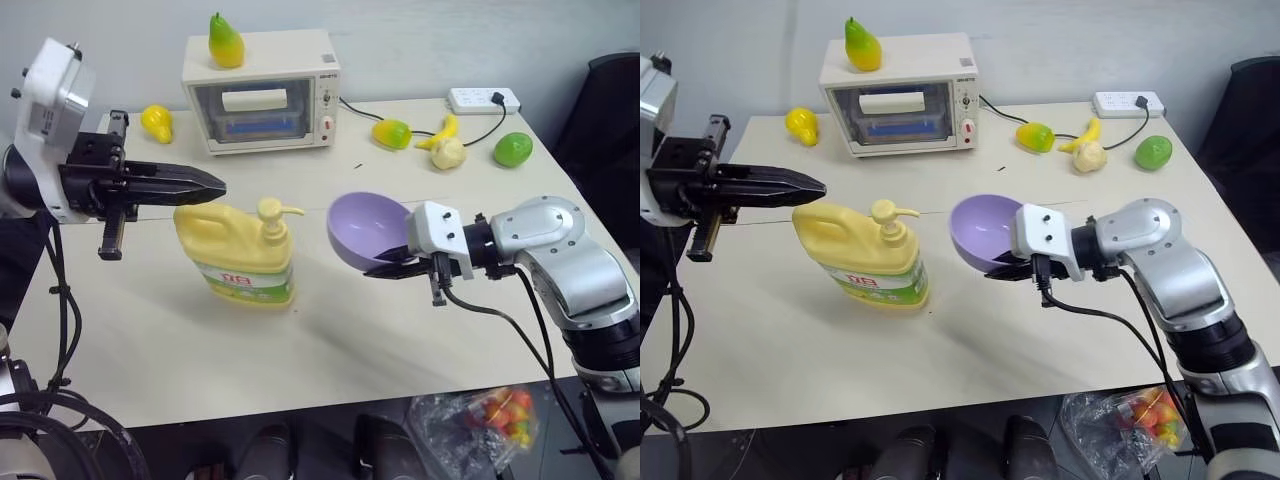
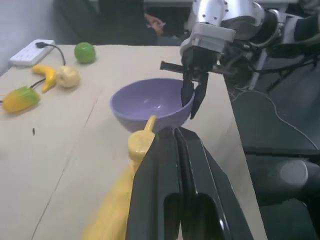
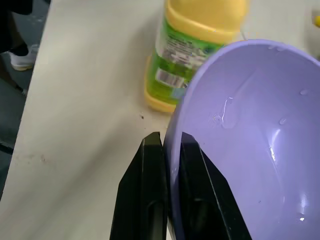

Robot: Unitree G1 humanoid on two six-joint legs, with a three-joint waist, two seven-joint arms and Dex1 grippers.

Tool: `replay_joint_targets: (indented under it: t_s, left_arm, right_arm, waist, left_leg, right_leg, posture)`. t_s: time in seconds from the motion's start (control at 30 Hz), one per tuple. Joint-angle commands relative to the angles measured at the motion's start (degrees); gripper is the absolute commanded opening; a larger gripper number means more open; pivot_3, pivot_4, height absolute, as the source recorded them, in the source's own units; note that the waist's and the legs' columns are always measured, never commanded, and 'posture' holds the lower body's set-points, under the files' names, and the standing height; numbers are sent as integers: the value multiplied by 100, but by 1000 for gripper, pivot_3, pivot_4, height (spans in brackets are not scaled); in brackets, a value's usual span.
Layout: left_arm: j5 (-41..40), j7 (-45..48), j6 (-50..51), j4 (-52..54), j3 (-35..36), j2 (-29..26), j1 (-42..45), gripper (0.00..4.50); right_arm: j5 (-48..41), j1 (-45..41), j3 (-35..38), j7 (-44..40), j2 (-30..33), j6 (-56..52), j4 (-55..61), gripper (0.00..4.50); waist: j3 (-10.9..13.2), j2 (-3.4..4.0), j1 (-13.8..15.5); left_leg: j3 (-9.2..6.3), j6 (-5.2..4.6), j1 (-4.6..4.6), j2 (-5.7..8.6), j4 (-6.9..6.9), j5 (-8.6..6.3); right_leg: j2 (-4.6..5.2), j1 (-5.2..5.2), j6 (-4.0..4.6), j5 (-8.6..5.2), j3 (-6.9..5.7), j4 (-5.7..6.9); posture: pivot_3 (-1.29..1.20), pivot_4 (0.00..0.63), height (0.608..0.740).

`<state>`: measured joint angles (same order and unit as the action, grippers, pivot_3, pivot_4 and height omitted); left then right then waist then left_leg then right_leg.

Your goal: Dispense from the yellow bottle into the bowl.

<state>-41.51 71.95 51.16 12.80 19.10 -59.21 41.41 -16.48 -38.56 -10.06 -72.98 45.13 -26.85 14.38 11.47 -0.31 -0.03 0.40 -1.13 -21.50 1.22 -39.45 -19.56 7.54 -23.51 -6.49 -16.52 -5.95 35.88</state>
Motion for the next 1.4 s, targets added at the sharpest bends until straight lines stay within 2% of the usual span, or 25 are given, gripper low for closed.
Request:
replay_joint_targets:
  t_s: [0.03,0.13,0.27,0.47,0.7,0.93,0.97,1.17,1.27,1.4]
  left_arm:
    - [-320,-391,178,654,655,-93,-639,50]
    - [-587,-772,349,1076,967,19,-1133,50]
    - [-919,-1111,445,1551,1237,115,-1738,50]
    - [-1188,-1448,391,1990,1455,141,-2403,50]
    - [-1316,-1659,285,2049,1510,92,-2699,50]
    - [-1270,-1766,95,2070,1380,87,-2899,0]
    - [-1269,-1772,75,2070,1375,81,-2918,0]
    - [-1175,-1817,25,1961,1414,51,-3130,0]
    - [-1153,-1657,81,1935,1682,-32,-3500,595]
    - [-1017,-1211,4,2000,2352,-91,-4374,1816]
  right_arm:
    - [127,391,406,357,180,245,-93,0]
    - [488,756,457,715,179,738,-677,0]
    - [1251,1007,287,1188,177,1974,-1778,0]
    - [1765,841,223,1914,-243,3019,-3500,0]
    - [2034,633,143,2087,-491,3641,-4329,0]
    - [1972,672,236,1971,-473,3566,-4322,2156]
    - [1968,684,244,1963,-465,3561,-4308,2604]
    - [1443,1152,674,1625,-73,2816,-3181,4469]
    - [687,1487,1225,1311,282,1875,-2077,4500]
    - [-455,2010,2144,938,799,590,-942,4500]
  waist:
    - [0,0,0]
    - [0,0,-1]
    - [0,0,-3]
    - [0,1,-24]
    - [3,6,-35]
    - [3,6,-17]
    - [3,6,-20]
    - [5,9,-9]
    - [8,14,-1]
    - [8,16,-3]
  left_leg:
    - [1,0,0,-1,2,0]
    - [2,1,6,-1,3,0]
    - [4,1,10,0,3,0]
    - [10,5,21,-3,10,1]
    - [14,6,26,-3,14,1]
    - [11,6,25,-3,14,1]
    - [11,6,25,-3,14,1]
    - [10,6,25,-3,20,1]
    - [11,6,23,-3,21,1]
    - [11,9,25,-11,32,-1]
  right_leg:
    - [-1,1,0,0,1,-5]
    - [0,5,0,0,5,-2]
    - [2,7,0,0,15,-4]
    - [0,12,2,0,19,-5]
    - [-2,12,3,-1,20,-9]
    - [-1,16,3,0,24,-20]
    - [-1,16,4,0,25,-24]
    - [-1,16,4,0,48,-23]
    - [-1,15,4,0,53,-23]
    - [-4,15,5,0,53,-31]
  posture:
    - [0,150,740]
    - [0,150,740]
    - [0,150,740]
    - [0,150,740]
    - [0,150,740]
    - [0,150,740]
    - [0,150,740]
    - [0,150,740]
    - [0,150,740]
    - [0,150,740]
